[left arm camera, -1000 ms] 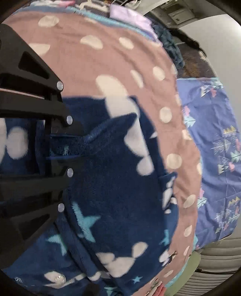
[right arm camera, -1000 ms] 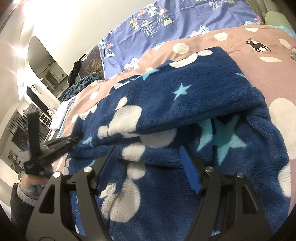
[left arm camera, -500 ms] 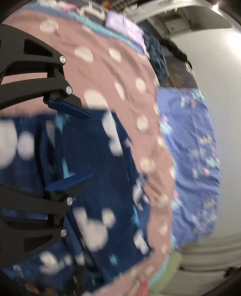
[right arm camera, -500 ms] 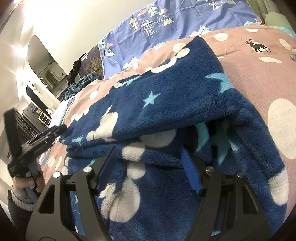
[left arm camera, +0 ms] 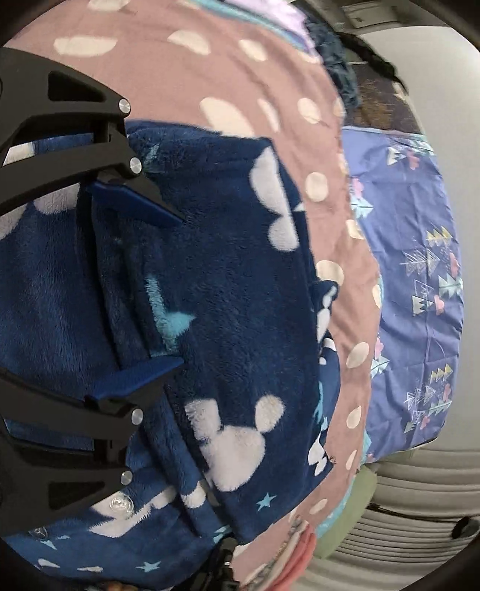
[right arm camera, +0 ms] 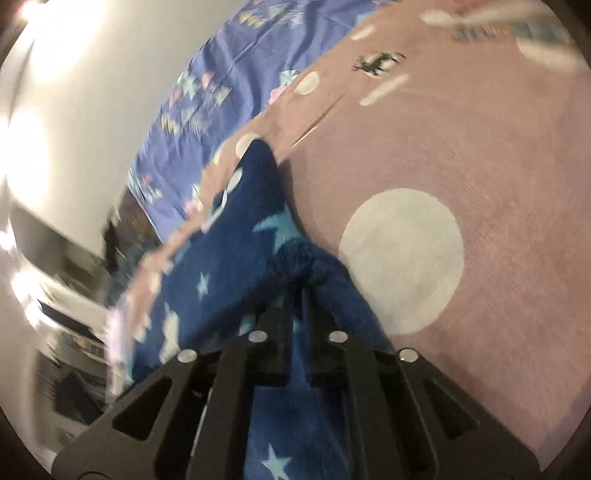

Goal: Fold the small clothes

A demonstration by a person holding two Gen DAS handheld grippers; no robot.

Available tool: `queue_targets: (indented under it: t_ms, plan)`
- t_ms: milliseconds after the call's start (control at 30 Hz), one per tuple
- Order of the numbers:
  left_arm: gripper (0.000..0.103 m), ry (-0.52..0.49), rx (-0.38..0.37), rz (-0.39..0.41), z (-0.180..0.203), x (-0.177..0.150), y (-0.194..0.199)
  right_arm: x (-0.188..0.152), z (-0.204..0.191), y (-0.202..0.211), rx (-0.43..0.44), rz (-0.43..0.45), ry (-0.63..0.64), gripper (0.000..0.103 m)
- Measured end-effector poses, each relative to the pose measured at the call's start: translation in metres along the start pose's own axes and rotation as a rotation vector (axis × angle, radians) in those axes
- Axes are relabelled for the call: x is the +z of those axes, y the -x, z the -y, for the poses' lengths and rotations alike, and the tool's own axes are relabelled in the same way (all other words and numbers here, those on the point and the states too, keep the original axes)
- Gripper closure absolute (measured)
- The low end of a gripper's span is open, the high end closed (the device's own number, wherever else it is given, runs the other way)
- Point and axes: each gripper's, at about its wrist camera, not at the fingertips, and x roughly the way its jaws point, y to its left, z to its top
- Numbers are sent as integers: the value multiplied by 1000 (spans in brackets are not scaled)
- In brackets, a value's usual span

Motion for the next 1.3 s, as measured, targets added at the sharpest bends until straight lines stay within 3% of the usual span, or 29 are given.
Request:
queue_targets:
  t_ms: [100, 200, 267, 300, 367, 433, 467, 533, 600, 633, 733, 833, 933, 1033, 1133, 1233, 1300]
  plan:
    - [25, 0, -21, -1, 0, -6, -3, -5, -22, 13, 16, 17, 105, 63]
    - [20, -41, 11, -21, 10, -5, -10, -5, -60, 8, 21, -11, 293, 63]
    - [20, -56, 29, -21, 16, -8, -11, 1, -63, -3, -5, -30, 298, 64]
    - [20, -52, 24, -19, 15, -8, -11, 7, -57, -7, -44, -13, 271, 73]
    - [19, -34, -3, -13, 10, -9, -10, 20, -32, -21, -160, -14, 211, 103]
    - [19, -27, -16, -15, 8, -9, -11, 23, -7, -35, -91, -69, 129, 103]
    - [18, -31, -10, -17, 9, -9, -11, 21, -7, -30, -76, -55, 119, 103]
    - [18, -39, 7, -17, 11, -9, -10, 15, -22, -18, -122, -41, 186, 103]
    - [18, -38, 21, -13, 11, -8, -3, 3, -33, 6, -105, -23, 228, 76]
    - [18, -34, 23, -14, 12, -8, 4, -2, -33, 18, -77, -20, 234, 73]
    - [18, -32, -36, -2, 9, -18, 34, -24, -29, 64, 5, -18, 275, 72]
    - [18, -56, -64, 34, 3, -38, 71, -51, -28, 88, 66, -100, 315, 73]
    - [18, -41, -25, 56, -13, -68, 106, -94, -42, 102, 108, -200, 451, 86]
    - [14, 21, 26, 57, -37, -101, 131, -142, -57, 111, 178, -302, 580, 89]
    - [13, 120, 45, 29, -64, -136, 149, -198, -69, 115, 271, -462, 694, 90]
    - [13, 210, 9, -13, -84, -164, 161, -236, -72, 122, 295, -510, 742, 88]
    - [14, 237, -17, -30, -88, -182, 166, -232, -69, 128, 314, -504, 691, 87]
